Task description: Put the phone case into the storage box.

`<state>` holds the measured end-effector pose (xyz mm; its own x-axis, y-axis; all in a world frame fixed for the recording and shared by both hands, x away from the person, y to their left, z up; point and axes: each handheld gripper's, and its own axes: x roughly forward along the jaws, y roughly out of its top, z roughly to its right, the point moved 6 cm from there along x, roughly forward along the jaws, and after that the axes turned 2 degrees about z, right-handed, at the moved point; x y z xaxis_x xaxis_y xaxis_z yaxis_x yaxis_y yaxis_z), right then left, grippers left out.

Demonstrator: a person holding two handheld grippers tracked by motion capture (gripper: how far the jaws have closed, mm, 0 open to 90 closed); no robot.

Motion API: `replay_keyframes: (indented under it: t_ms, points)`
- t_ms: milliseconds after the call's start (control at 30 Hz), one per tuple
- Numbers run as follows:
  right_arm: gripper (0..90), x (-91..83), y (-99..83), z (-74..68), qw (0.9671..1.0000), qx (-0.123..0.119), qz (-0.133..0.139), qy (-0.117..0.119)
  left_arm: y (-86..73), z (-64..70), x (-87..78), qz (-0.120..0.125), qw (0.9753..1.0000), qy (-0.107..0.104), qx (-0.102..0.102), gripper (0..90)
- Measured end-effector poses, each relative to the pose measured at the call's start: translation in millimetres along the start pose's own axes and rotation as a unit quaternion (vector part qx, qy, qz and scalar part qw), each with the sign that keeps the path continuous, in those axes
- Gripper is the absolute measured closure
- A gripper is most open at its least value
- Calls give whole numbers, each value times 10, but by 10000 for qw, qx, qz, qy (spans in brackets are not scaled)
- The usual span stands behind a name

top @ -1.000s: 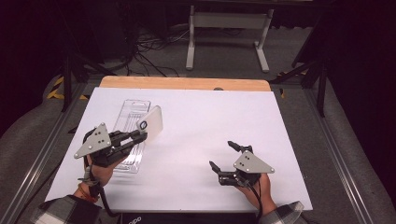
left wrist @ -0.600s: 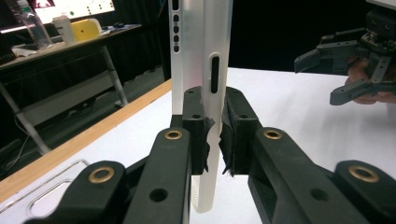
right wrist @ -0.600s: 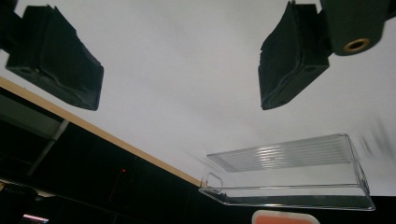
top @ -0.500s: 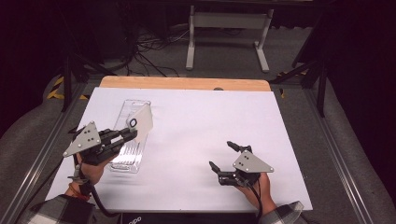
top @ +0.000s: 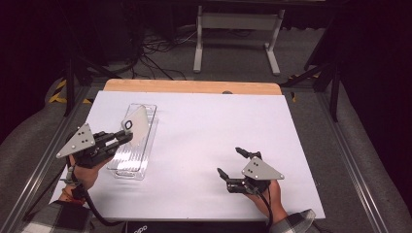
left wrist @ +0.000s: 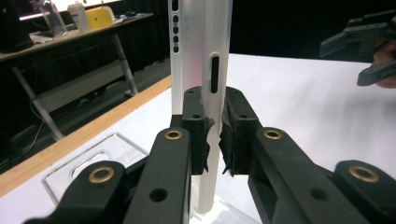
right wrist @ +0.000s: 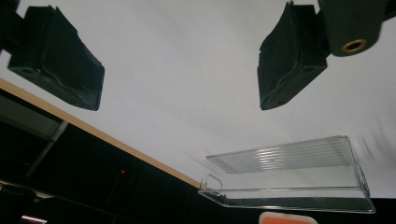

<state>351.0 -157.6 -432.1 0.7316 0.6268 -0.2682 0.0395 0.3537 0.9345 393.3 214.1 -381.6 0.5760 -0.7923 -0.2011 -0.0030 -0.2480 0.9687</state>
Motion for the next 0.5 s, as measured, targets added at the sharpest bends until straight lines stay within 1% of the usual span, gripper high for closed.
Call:
replay_keyframes:
  t_ms: [100, 233, 267, 333, 367, 400, 433, 500]
  points:
    - [153, -2, 1, 1, 10000, 3, 0, 9, -23, -26, 9, 25, 10000, 15, -53, 818]
    - [154, 2, -2, -4, 10000, -8, -10, 24, -64, -70, 11, -64, 10000, -4, -68, 817]
    - [154, 6, -5, -3, 10000, 1, -17, 28, -72, -78, 17, -25, 9999, 4, -106, 818]
    - [154, 15, -13, -1, 10000, 5, -36, 41, -90, -101, 18, -79, 9999, 10, -88, 818]
    - [154, 18, -15, -3, 10000, 6, -50, 44, -105, -111, 21, -102, 9999, -23, -137, 818]
    - [155, 17, -17, -7, 10000, -15, -66, 53, -111, -125, 26, -100, 9999, -29, -103, 817]
    - [158, 17, -15, -9, 10000, -18, -65, 53, -121, -136, 38, -82, 9999, -22, -142, 817]
    - [158, 19, -14, -8, 10000, -13, -54, 51, -129, -149, 45, -106, 9998, -36, -150, 818]
